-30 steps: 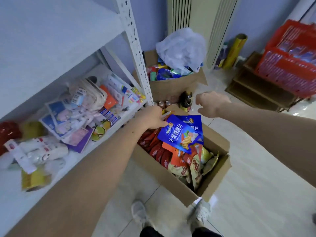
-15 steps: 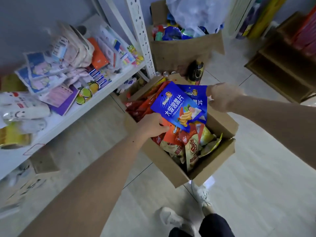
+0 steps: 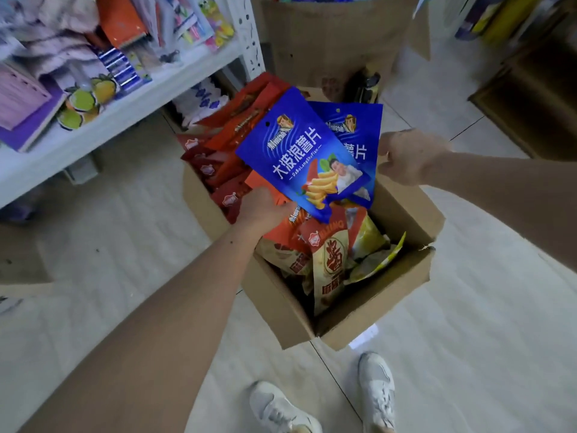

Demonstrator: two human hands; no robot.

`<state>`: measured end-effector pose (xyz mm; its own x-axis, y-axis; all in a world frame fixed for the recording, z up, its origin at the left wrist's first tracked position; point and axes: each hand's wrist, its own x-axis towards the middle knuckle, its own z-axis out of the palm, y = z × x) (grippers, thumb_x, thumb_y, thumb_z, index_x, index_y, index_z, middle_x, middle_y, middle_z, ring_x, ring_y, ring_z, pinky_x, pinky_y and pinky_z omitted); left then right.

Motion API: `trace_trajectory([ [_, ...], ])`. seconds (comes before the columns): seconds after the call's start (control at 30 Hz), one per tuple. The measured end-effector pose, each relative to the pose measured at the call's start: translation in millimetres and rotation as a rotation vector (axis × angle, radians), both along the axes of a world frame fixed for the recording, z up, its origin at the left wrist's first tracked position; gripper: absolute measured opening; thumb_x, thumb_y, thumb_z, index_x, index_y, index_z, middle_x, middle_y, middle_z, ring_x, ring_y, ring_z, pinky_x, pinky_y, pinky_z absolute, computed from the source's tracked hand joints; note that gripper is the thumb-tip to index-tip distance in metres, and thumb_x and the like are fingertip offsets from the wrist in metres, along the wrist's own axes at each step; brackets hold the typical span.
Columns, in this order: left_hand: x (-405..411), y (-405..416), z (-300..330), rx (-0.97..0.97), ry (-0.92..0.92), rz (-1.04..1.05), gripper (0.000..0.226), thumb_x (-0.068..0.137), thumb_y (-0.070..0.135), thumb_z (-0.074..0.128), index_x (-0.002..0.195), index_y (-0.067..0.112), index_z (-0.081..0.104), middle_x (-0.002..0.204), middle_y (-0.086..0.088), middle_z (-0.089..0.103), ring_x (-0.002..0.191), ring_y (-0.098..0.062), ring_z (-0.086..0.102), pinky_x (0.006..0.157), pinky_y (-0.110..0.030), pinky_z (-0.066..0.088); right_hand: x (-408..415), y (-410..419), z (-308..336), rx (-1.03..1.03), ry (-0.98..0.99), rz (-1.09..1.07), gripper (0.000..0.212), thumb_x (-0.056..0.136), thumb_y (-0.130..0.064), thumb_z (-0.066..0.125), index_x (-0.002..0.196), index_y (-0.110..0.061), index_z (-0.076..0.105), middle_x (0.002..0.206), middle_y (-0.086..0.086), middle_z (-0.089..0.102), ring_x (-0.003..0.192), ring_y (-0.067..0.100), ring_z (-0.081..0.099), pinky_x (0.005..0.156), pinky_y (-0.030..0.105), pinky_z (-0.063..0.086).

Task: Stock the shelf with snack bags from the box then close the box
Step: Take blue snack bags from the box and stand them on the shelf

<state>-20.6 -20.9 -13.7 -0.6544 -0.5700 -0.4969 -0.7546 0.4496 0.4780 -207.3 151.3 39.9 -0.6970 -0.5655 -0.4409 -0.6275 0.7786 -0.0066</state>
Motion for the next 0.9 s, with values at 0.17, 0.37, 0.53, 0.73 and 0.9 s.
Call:
trace_trajectory([
  [0.17, -14, 1, -32, 0.018, 0.057, 0.215, 0.039, 0.078, 0.037, 0.075, 0.067, 0.009, 0.051, 0.066, -0.004, 0.053, 0.067, -0.021, 0.053, 0.06, -0.03, 0.041, -12, -2, -24, -0.043, -0.061, -0.113, 0.055, 0.089, -0.042, 0.063, 0.13, -0.013, 0.043, 0.117, 0.009, 0.06, 0.09, 0.021, 0.053, 0.063, 0.029, 0.043],
  [0.37, -29, 1, -56, 0.044, 0.172, 0.48, 0.065, 0.065, 0.045, 0.082, 0.106, 0.0, 0.059, 0.096, -0.008, 0.068, 0.087, -0.023, 0.066, 0.069, -0.028, 0.049, -23, -4, -44, -0.102, -0.139, -0.179, 0.067, 0.085, -0.045, 0.067, 0.134, -0.01, 0.038, 0.122, 0.01, 0.058, 0.09, 0.018, 0.048, 0.065, 0.03, 0.041],
  [0.53, -43, 0, -63, 0.065, 0.224, 0.563, 0.05, 0.071, 0.034, 0.083, 0.098, 0.0, 0.059, 0.092, -0.014, 0.066, 0.085, -0.026, 0.065, 0.066, -0.031, 0.047, -37, -8, -57, -0.125, -0.199, -0.17, 0.067, 0.084, -0.046, 0.068, 0.135, -0.012, 0.041, 0.128, 0.008, 0.057, 0.111, 0.023, 0.057, 0.074, 0.029, 0.045],
  [0.73, -60, 11, -61, 0.224, 0.224, 0.857, 0.08, 0.061, 0.033, 0.09, 0.122, 0.001, 0.051, 0.114, -0.008, 0.065, 0.099, -0.026, 0.066, 0.08, -0.039, 0.058, -47, -11, -65, -0.115, -0.202, -0.153, 0.062, 0.084, -0.045, 0.068, 0.132, -0.013, 0.045, 0.126, 0.006, 0.059, 0.11, 0.022, 0.057, 0.074, 0.028, 0.047],
  [0.9, -67, 11, -67, 0.219, 0.288, 0.878, 0.063, 0.062, 0.028, 0.09, 0.112, 0.004, 0.061, 0.106, -0.005, 0.068, 0.095, -0.022, 0.067, 0.08, -0.036, 0.057, -51, -12, -69, -0.115, -0.202, -0.125, 0.066, 0.08, -0.049, 0.07, 0.132, -0.016, 0.045, 0.125, 0.004, 0.06, 0.107, 0.021, 0.059, 0.074, 0.03, 0.05],
])
